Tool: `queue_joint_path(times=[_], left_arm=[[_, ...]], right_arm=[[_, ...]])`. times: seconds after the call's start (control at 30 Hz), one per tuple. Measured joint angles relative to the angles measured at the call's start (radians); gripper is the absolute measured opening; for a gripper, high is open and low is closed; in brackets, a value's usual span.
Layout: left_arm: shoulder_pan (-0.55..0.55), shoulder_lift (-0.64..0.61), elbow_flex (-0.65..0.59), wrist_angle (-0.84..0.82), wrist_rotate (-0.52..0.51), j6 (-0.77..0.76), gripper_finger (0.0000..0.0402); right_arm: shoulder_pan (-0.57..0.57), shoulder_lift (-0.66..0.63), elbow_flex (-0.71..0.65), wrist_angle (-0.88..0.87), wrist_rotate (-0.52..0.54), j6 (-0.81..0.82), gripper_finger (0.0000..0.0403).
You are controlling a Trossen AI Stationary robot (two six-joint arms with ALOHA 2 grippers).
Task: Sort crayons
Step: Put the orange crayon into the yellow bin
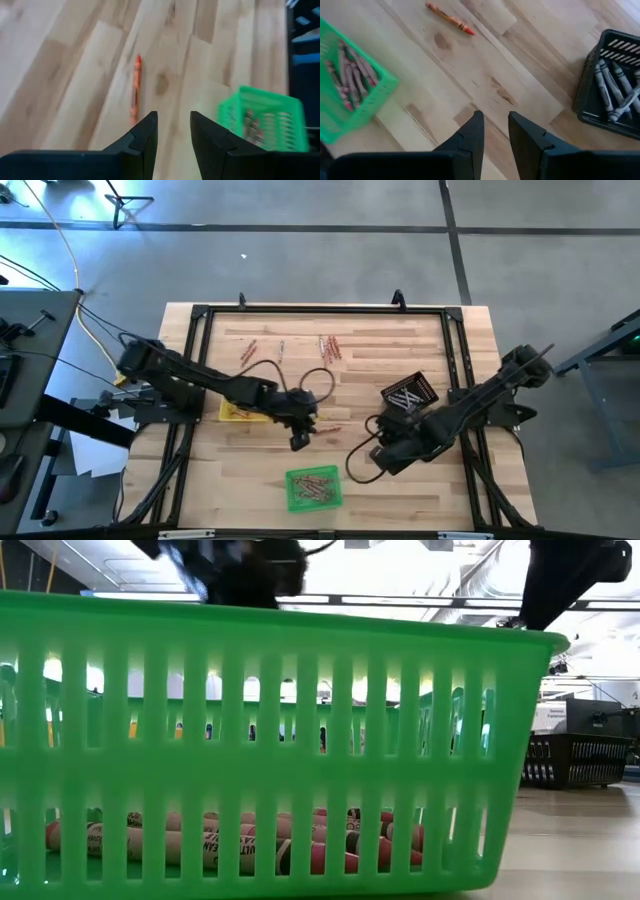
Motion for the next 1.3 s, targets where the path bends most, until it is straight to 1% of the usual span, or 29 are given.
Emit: queue_joint_path(times=[0.1, 0.17, 0.3, 0.43, 0.5, 0.63, 0.67, 0.93, 1.23, 1.3], left_arm=[[0.012, 0.086, 0.062, -0.017, -0.019, 0.101, 0.0101], [0.023, 0.153, 0.120, -0.029, -0.019, 0.144, 0.0101], [0.051, 0.267, 0.263, -0.152, -0.027, 0.140, 0.0101], [0.068, 0.378, 0.423, -0.362, -0.115, 0.127, 0.0101], [0.072, 0.426, 0.494, -0.469, -0.124, 0.136, 0.0101], [0.070, 0.497, 0.589, -0.549, -0.114, 0.166, 0.0101], [0.068, 0.508, 0.605, -0.545, -0.104, 0.166, 0.0101], [0.056, 0.506, 0.618, -0.549, -0.063, 0.134, 0.0101], [0.028, 0.519, 0.618, -0.546, -0.067, 0.132, 0.0101], [0.024, 0.519, 0.618, -0.547, -0.067, 0.153, 0.0101]], right_arm=[[0.000, -0.032, -0.020, -0.007, 0.012, 0.008, 0.0083], [0.001, -0.045, -0.022, -0.009, 0.020, -0.013, 0.0083], [0.002, -0.060, -0.022, -0.013, 0.018, -0.032, 0.0083], [0.005, -0.061, -0.022, -0.032, 0.008, -0.035, 0.0083], [0.007, -0.062, -0.022, -0.034, -0.001, -0.038, 0.0083], [0.007, -0.061, -0.022, -0.042, -0.024, -0.059, 0.0083], [0.007, -0.061, -0.022, -0.045, -0.037, -0.062, 0.0083], [0.007, -0.061, -0.022, -0.055, -0.075, -0.079, 0.0083], [0.007, -0.061, -0.022, -0.053, -0.089, -0.052, 0.0083], [0.007, -0.061, -0.022, -0.050, -0.090, -0.052, 0.0083]])
